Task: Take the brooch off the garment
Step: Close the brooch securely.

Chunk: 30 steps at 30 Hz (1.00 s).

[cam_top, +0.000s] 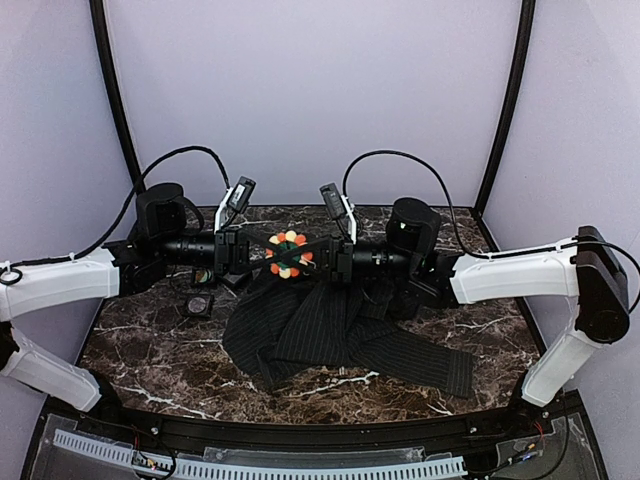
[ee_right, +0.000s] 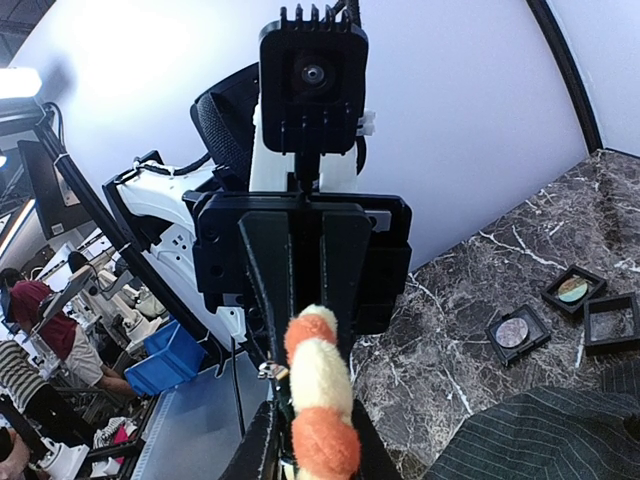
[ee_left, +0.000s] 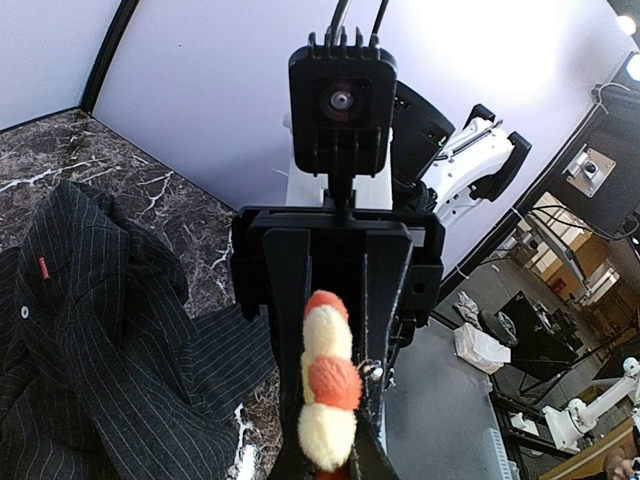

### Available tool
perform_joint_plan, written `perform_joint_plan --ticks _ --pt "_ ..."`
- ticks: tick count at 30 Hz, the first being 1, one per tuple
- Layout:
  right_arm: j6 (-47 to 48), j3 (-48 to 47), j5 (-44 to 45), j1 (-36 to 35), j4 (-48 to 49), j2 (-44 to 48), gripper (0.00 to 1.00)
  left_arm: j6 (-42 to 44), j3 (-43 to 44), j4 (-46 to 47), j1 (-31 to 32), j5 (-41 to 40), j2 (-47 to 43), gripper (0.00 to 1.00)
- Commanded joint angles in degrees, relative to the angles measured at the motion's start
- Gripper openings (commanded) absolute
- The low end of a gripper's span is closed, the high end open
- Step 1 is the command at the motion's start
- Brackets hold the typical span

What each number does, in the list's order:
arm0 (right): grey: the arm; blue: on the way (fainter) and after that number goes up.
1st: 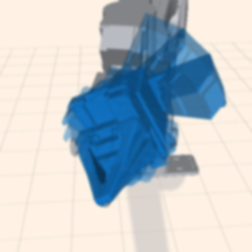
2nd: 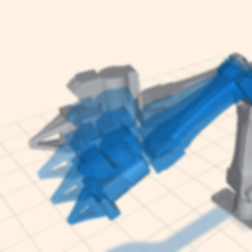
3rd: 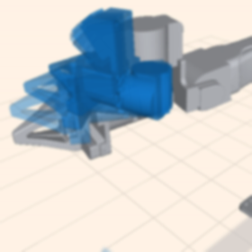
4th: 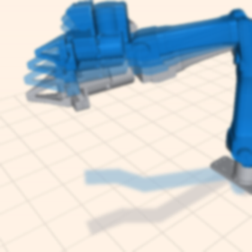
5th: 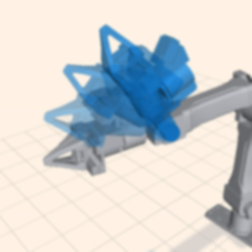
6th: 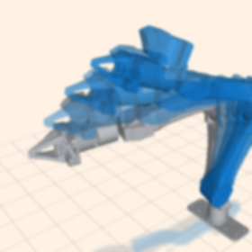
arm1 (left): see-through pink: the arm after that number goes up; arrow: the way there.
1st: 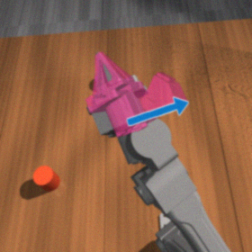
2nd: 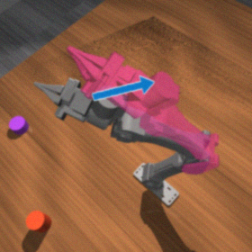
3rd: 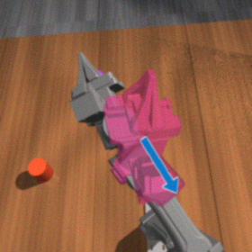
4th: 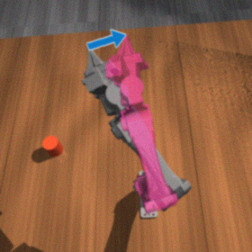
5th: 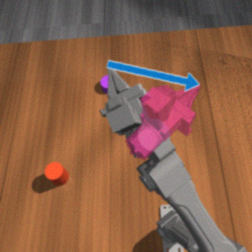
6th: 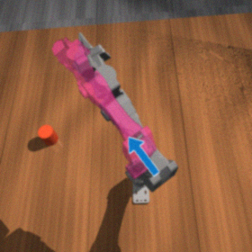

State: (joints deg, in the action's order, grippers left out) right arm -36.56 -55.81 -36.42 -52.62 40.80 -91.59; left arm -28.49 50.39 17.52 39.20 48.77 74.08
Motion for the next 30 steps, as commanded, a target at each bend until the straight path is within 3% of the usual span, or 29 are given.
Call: perform_joint_plan --ticks 1,30 --pt "-0.7 2.1 5.6 2.5 -0.1 1.6 0.13 0.6 -1.1 -0.1 -0.3 0.6 -2.8 0.01" --pt "-6.7 5.2 9.3 5.2 -1.9 2.4 0.12 3.5 -2.1 -3.4 -1.1 -7.3 -6.7 0.01"
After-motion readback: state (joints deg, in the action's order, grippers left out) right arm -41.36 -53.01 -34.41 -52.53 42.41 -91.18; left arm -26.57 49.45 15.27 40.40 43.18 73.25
